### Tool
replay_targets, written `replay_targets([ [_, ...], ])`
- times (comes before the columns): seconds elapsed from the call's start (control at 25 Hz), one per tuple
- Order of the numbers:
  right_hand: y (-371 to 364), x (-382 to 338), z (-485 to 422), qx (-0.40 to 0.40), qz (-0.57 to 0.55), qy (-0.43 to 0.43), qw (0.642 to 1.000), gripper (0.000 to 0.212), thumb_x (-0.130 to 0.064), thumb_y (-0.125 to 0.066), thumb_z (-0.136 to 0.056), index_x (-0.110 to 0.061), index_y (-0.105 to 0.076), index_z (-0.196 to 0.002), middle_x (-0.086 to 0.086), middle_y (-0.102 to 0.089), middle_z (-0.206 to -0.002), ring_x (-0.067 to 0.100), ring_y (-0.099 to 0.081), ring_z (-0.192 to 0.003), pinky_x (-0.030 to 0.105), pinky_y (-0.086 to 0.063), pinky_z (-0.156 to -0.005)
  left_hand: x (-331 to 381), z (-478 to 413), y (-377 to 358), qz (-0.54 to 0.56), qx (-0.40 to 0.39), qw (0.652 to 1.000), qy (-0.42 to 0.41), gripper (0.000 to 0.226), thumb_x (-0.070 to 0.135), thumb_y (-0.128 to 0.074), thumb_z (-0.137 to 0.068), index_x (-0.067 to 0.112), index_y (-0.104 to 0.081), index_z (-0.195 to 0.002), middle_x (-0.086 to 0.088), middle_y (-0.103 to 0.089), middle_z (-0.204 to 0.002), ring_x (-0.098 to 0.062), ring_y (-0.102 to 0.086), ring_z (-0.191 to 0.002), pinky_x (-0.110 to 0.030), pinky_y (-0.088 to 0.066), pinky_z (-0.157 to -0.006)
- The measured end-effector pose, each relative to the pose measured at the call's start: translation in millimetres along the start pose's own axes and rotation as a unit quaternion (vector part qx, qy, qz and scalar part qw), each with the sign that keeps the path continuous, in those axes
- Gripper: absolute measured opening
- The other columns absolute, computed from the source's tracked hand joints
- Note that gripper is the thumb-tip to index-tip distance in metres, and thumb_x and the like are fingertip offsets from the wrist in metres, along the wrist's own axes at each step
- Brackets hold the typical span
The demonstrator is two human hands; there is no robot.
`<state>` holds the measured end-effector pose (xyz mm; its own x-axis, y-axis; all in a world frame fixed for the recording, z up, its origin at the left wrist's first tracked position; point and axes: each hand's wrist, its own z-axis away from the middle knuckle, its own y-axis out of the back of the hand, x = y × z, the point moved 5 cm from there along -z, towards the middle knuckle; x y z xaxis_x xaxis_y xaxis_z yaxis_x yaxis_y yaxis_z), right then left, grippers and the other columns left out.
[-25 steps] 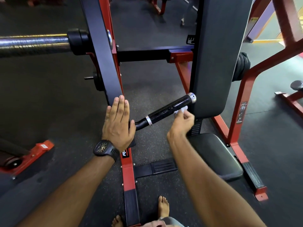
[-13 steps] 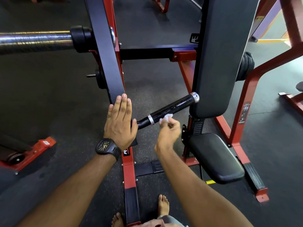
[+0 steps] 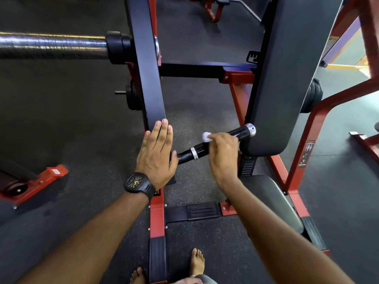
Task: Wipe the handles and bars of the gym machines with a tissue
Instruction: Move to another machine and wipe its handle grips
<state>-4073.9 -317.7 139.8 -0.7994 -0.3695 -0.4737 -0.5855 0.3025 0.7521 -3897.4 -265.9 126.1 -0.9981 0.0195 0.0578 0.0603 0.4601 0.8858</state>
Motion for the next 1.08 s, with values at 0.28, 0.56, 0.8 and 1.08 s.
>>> replay_targets([
  [0.28,-16,-4,-47,-0.240,0.142,0.156,0.948,0.026,-0.002,-0.063,-0.089,-0.022,-0.072,-0.102,0.001,-0.071,-0.095,0.019,-0.062,-0.089,0.033,-0.050,-0.088,-1,-1,-1,-0.005,-0.013,1.000,-0.002,0.074,0.033,-0.041,-0.087,0.000,-0.027,-0.152,-0.015,-0.021,-0.161,-0.027,-0.012,-0.150,-0.038,0.004,-0.122],
  [0.56,-9,3,-60,-0.291,0.169,0.151,0.930,0.027,0.003,-0.063,-0.084,-0.019,-0.069,-0.098,0.003,-0.065,-0.099,0.021,-0.061,-0.097,0.031,-0.050,-0.089,-2,0,1,0.015,-0.003,1.000,-0.004,0.073,0.033,-0.039,-0.087,0.000,-0.028,-0.151,-0.015,-0.022,-0.160,-0.028,-0.014,-0.149,-0.037,0.004,-0.122],
  [0.8,7,19,-72,-0.279,0.193,0.123,0.932,0.030,0.005,-0.063,-0.084,-0.017,-0.070,-0.102,0.005,-0.064,-0.105,0.024,-0.062,-0.099,0.034,-0.052,-0.085,-2,0,0,0.021,-0.001,1.000,-0.005,0.072,0.033,-0.039,-0.088,0.000,-0.029,-0.151,-0.016,-0.024,-0.160,-0.027,-0.014,-0.149,-0.037,0.004,-0.122],
  [1.08,24,34,-79,-0.235,0.191,0.075,0.950,0.025,0.004,-0.063,-0.087,-0.013,-0.070,-0.104,0.007,-0.063,-0.107,0.024,-0.062,-0.099,0.034,-0.052,-0.091,-1,0,-1,0.019,0.007,1.000,-0.007,0.072,0.032,-0.040,-0.088,-0.001,-0.030,-0.151,-0.015,-0.023,-0.160,-0.027,-0.013,-0.150,-0.038,0.003,-0.123],
])
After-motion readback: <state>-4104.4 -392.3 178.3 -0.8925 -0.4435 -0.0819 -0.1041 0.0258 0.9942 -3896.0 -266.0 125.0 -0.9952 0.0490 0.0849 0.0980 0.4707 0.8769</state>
